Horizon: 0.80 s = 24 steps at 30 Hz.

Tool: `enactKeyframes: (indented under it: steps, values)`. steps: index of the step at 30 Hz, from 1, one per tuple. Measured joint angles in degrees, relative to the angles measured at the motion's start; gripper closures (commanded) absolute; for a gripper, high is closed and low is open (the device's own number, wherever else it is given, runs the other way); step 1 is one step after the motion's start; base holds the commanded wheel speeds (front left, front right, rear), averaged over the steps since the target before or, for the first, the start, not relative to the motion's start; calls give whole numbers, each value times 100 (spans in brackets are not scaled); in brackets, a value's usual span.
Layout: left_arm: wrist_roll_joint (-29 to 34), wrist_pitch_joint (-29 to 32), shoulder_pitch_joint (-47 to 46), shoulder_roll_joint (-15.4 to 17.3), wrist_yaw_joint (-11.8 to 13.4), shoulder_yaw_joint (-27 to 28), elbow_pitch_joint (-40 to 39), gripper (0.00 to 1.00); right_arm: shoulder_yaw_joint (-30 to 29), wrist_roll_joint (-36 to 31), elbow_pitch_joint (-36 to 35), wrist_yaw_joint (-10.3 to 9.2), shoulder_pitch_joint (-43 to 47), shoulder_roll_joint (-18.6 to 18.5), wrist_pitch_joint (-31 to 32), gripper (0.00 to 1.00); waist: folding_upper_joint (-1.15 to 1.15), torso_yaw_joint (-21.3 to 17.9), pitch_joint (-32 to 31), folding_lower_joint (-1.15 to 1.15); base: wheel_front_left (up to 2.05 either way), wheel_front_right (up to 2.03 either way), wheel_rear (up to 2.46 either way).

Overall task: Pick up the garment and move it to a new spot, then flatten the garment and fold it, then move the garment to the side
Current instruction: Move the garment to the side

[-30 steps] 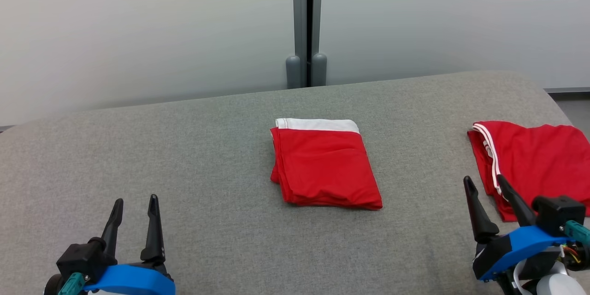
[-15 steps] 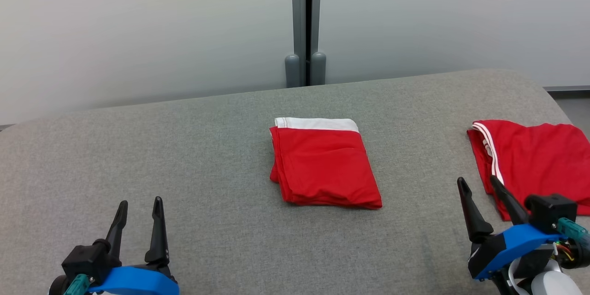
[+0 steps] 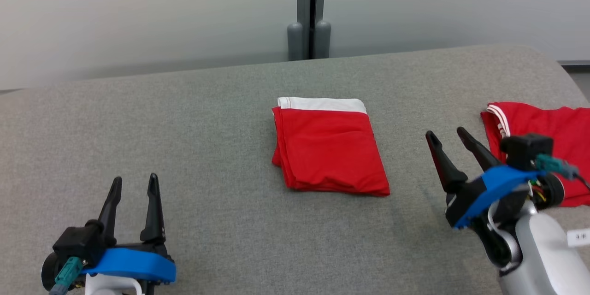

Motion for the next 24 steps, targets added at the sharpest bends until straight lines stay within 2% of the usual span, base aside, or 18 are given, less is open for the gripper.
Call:
enactKeyframes:
  steps: [5, 10, 13, 17, 24]
  values:
    - [79, 0, -306, -10, -1, -54, -133, 0, 230, 174, 615, 0, -1099, -63, 1149, 0, 0, 113, 428, 0, 0, 0, 0]
    - [134, -1, -636, -99, -4, -240, -177, 0, 133, 264, 1530, 0, -2033, 130, 2219, 0, 0, 401, 817, 1, 0, 0, 0]
    - [135, 0, -772, -129, -11, -297, -187, 0, 53, 149, 2008, 0, -2399, 219, 2437, 0, 0, 594, 1019, 1, 0, 0, 0]
    - [135, 0, -792, -166, -12, -342, -186, 0, -227, -352, 2719, 0, -2569, 321, 2730, 0, 0, 814, 1217, 1, 0, 0, 0]
    - [134, 0, -790, -211, -30, -359, -136, 0, -577, -771, 3278, 1, -2818, 514, 2920, 0, 0, 941, 1258, -1, 0, 0, 0]
